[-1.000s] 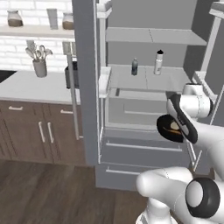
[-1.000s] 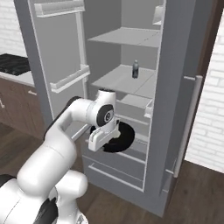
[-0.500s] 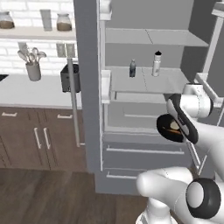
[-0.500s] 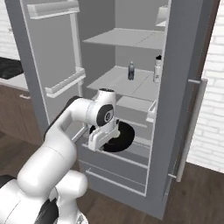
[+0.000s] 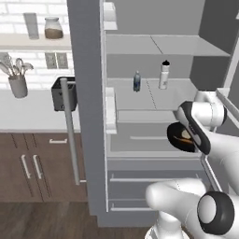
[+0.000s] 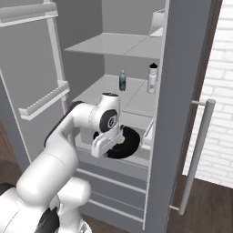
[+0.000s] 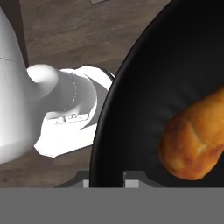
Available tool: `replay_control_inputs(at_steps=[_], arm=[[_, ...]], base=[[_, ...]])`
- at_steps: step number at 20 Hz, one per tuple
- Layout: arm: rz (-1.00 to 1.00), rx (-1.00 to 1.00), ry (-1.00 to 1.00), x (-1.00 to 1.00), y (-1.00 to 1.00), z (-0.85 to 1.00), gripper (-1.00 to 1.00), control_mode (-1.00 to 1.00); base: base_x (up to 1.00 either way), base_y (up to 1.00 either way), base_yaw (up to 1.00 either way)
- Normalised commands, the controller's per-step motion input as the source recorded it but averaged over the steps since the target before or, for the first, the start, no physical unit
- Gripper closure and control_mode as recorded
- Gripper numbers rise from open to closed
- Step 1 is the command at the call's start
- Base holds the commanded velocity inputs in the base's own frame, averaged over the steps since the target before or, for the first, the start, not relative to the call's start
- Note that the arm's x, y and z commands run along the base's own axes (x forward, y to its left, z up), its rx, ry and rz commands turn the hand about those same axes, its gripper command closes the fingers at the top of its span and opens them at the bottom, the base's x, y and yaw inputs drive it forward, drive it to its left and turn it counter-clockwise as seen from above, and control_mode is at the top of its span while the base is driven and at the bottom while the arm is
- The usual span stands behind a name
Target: Pick the chicken drumstick and garlic from their plates and place them in the bowl. Then put the bowl in the fridge.
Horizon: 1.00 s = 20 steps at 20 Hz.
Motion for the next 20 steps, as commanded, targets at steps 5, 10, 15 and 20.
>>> replay_control_inputs(at_steps=[5,10,15,20], arm=[[0.00,0.00,0.00,0.00,0.00,0.00,1.00,1.00],[0.00,0.00,0.00,0.00,0.00,0.00,1.00,1.00],[0.00,-0.03,-0.19,-0.26,0.09,0.64,1.00,-1.00],[0.00,-0.07,-0.21,0.19,0.30,0.77,1.00,-1.00]], base=[[0.12,0.01,-0.12],[0.21,0.01,-0.01],[-0.01,0.02,0.00],[0.00,0.00,0.00]])
